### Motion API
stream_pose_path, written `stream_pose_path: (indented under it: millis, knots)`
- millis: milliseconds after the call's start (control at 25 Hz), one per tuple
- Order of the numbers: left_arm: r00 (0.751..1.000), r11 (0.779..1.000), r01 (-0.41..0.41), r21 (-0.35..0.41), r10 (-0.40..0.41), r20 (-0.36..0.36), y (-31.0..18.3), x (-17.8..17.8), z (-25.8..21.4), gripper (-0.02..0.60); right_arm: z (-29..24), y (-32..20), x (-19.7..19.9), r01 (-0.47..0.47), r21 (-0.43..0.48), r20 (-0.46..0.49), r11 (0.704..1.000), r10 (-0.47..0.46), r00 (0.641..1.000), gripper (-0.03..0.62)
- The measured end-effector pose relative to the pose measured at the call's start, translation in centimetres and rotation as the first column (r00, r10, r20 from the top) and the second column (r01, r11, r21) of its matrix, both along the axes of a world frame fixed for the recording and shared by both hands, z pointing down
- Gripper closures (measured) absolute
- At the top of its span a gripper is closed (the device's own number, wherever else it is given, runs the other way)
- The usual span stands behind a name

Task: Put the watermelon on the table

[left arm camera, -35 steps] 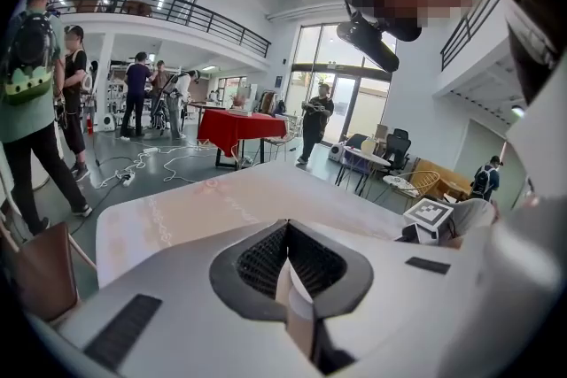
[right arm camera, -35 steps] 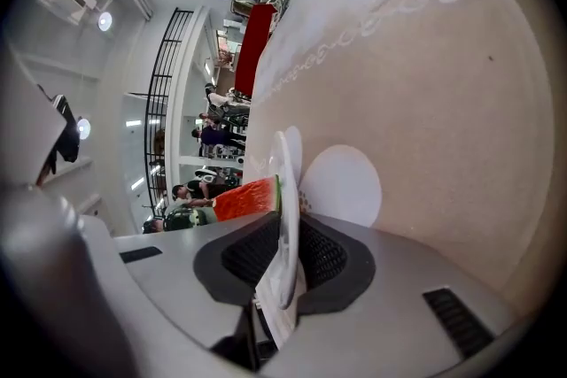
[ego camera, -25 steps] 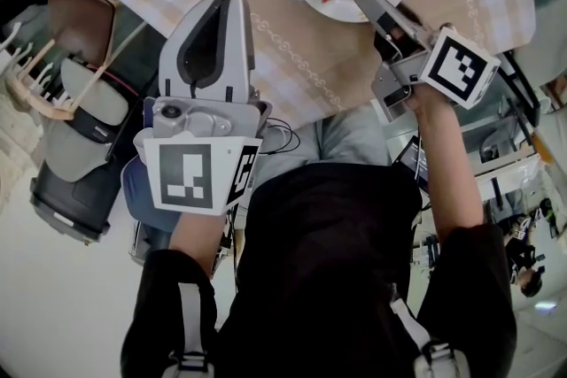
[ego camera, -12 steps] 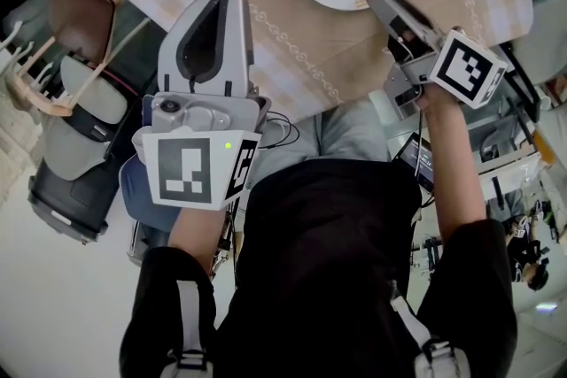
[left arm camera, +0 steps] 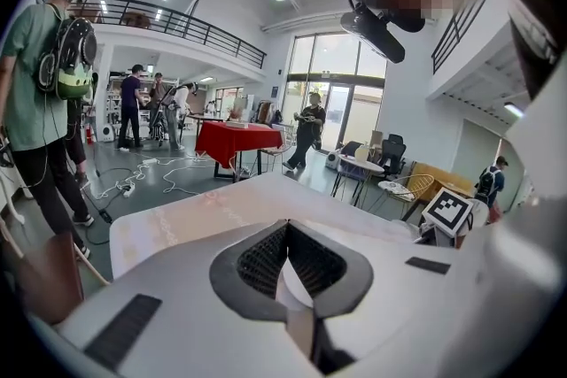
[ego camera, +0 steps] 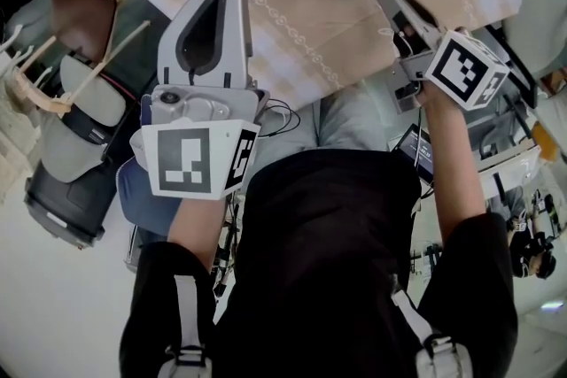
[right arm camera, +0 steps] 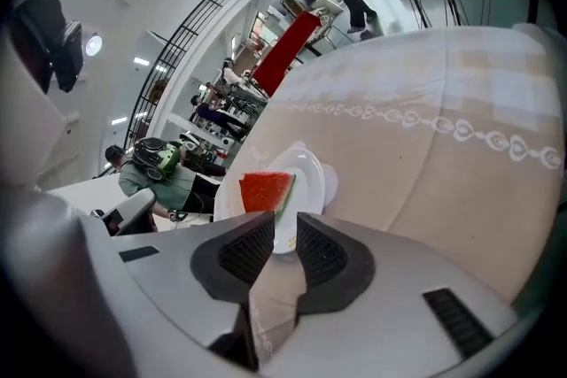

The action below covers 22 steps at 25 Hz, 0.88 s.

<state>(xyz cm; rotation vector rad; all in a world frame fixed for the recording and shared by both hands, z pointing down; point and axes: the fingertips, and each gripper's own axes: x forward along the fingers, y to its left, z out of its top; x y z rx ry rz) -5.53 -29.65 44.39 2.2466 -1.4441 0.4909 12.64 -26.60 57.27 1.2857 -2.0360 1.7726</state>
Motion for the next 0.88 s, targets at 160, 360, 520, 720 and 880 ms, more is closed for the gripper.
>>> stream_pose_path:
  millis: [160, 360, 520, 720, 880]
  knots:
    - [1.000, 0.999, 0.004, 0.033, -0.004, -0.007, 0.8, -0.6, -1.9, 0.571, -3.5, -0.6, 0.0, -0.022, 0.115, -0.061, 0.993, 0.030, 0.998, 0.574]
    - [1.000, 0.997, 0.010, 0.081, -0.008, -0.019, 2.2, -1.5, -5.0, 0.571, -8.2, -0.4, -1.6, 0.031, 0.241, -0.118, 0.970, -0.002, 0.993, 0.579]
    - [1.000, 0.991, 0.010, 0.135, -0.007, -0.023, 3.3, -2.4, -8.4, 0.571, -13.0, 0.1, -3.2, 0.078, 0.340, -0.156, 0.937, -0.026, 0.987, 0.579]
    - [1.000, 0.983, 0.014, 0.181, -0.010, -0.023, 5.2, -4.0, -11.9, 0.571, -18.2, 1.0, -5.6, 0.103, 0.427, -0.167, 0.898, -0.033, 0.985, 0.579]
    - [0.999, 0.978, 0.026, 0.207, -0.020, -0.032, 7.1, -5.6, -14.4, 0.571, -21.4, 2.4, -7.7, 0.126, 0.475, -0.154, 0.871, -0.058, 0.986, 0.579]
